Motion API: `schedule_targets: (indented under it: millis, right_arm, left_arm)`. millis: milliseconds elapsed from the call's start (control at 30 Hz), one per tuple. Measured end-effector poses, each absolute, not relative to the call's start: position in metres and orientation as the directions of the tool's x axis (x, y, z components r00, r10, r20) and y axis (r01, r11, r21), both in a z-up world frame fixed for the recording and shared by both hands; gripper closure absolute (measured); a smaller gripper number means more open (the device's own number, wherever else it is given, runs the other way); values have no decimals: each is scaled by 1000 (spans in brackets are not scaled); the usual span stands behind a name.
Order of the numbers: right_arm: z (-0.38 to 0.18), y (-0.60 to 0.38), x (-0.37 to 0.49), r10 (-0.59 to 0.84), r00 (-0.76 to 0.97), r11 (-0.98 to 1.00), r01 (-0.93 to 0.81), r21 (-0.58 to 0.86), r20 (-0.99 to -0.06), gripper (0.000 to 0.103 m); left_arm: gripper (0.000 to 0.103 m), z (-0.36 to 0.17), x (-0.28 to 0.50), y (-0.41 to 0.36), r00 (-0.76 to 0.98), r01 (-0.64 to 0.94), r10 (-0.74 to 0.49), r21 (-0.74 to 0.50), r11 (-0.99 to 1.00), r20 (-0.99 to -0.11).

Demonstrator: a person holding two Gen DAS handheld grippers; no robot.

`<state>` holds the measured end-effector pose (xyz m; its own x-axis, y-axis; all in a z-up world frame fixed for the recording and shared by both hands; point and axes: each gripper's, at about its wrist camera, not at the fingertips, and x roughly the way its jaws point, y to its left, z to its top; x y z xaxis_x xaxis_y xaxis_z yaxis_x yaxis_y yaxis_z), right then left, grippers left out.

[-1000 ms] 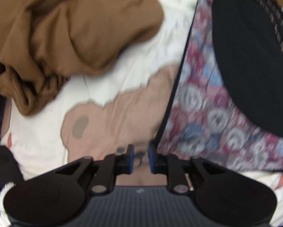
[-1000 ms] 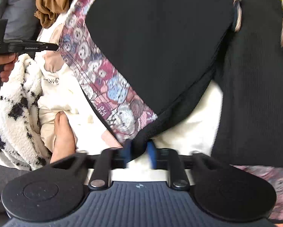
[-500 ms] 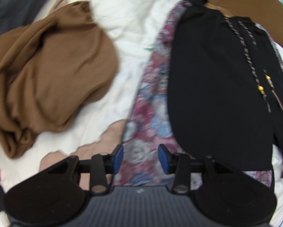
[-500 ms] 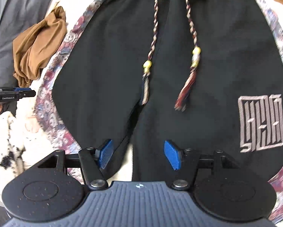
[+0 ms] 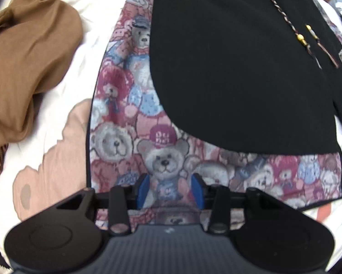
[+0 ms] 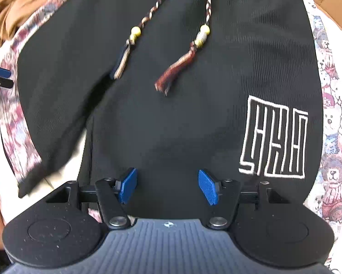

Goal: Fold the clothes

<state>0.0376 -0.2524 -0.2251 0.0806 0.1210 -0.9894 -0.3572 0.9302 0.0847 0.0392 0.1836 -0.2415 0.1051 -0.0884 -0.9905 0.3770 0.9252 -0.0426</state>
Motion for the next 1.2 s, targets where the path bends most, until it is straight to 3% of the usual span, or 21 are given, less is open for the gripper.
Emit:
schedule_targets:
  millis: [533, 1067, 1100, 1200]
  right_arm:
    - [-147, -241, 71, 149, 254, 923, -381, 42, -956, 38]
    - [-152, -202, 69, 195, 249, 897, -437, 69, -949, 38]
    - [-152, -202, 69, 193, 250, 897, -437, 68, -949, 38]
    - [-154, -204, 70, 186, 252, 900, -432, 62, -950, 38]
  left_arm:
    - [61, -212, 44, 281, 188, 102, -80, -62, 993, -979]
    - [62, -240, 34, 288, 124, 174, -132, -110, 979, -983]
    - [63, -240, 34, 288, 121, 175, -132, -110, 978, -984]
    - [85, -241, 34, 287, 111, 178, -132, -111, 978, -985]
